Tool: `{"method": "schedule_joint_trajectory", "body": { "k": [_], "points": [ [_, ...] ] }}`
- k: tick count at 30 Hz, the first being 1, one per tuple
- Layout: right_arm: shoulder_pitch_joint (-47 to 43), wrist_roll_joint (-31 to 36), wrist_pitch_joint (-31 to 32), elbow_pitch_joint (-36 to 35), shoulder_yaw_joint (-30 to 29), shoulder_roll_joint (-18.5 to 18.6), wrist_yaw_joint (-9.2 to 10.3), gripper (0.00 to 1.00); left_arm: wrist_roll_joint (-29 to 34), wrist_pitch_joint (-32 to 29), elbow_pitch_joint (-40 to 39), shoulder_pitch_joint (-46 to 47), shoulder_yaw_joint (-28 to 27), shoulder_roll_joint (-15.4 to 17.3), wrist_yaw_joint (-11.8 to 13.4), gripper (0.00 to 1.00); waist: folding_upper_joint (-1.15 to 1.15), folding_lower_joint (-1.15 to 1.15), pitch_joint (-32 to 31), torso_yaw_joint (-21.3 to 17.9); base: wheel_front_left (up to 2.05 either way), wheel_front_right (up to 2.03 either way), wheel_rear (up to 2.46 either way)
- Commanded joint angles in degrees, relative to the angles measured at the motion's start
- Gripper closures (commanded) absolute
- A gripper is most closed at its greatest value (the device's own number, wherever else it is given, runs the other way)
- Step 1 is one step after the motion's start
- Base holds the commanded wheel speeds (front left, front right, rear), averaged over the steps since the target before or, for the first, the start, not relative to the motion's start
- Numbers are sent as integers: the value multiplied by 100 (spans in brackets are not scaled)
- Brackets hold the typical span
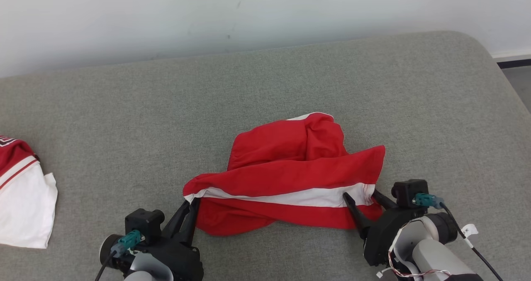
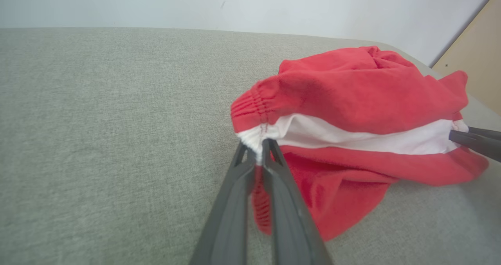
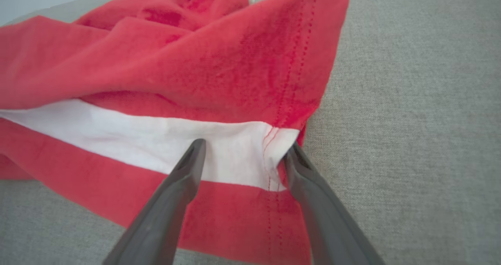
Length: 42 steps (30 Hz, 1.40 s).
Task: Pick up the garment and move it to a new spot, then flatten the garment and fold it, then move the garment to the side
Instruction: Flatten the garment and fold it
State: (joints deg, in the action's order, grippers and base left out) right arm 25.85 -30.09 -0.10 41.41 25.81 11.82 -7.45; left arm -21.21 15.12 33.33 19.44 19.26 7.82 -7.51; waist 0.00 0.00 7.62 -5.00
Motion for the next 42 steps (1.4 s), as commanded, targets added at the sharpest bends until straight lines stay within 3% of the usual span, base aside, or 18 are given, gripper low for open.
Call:
{"method": "schedule_joint_trajectory", "body": {
  "k": [1,10,12,16,18,20,23,25,30,32,42],
  "points": [
    [34,88,-81,-36,85,33,-7,0,-27,4,12,38,-13,25,11,100,0,0,-6,-10,0,0,0],
    [256,168,-10,139,311,95,-6,0,-25,4,18,-16,14,23,11,100,0,0,-59,-32,0,0,0],
    [295,121,66,256,322,99,-6,20,-30,4,19,-44,27,17,11,100,0,0,-72,-28,0,0,0],
    [396,51,187,508,344,100,-7,15,-52,4,30,-74,71,12,11,100,0,0,-85,-9,0,0,0],
    [439,18,177,593,368,90,-6,27,-66,5,36,-77,89,19,11,100,0,0,-85,2,0,0,0],
    [479,9,150,664,411,81,-7,46,-72,4,37,-74,99,30,11,100,0,0,-83,11,0,0,0],
    [555,65,7,734,477,87,-7,64,-82,4,36,-72,97,50,11,100,0,0,-83,14,0,0,0],
    [626,151,-131,795,480,114,-6,70,-88,4,31,-85,92,60,11,100,0,0,-88,5,0,0,0],
    [718,274,-308,1022,454,37,-6,70,-89,4,17,-113,88,61,11,100,0,0,-122,-20,0,0,0],
    [753,298,-332,1076,467,15,-7,100,-96,4,11,-127,86,56,11,100,0,0,-138,-32,0,0,0],
    [880,48,-562,812,542,98,-6,100,-282,4,-234,-5,-34,-8,11,100,0,0,-233,-58,0,0,0]
  ]
}}
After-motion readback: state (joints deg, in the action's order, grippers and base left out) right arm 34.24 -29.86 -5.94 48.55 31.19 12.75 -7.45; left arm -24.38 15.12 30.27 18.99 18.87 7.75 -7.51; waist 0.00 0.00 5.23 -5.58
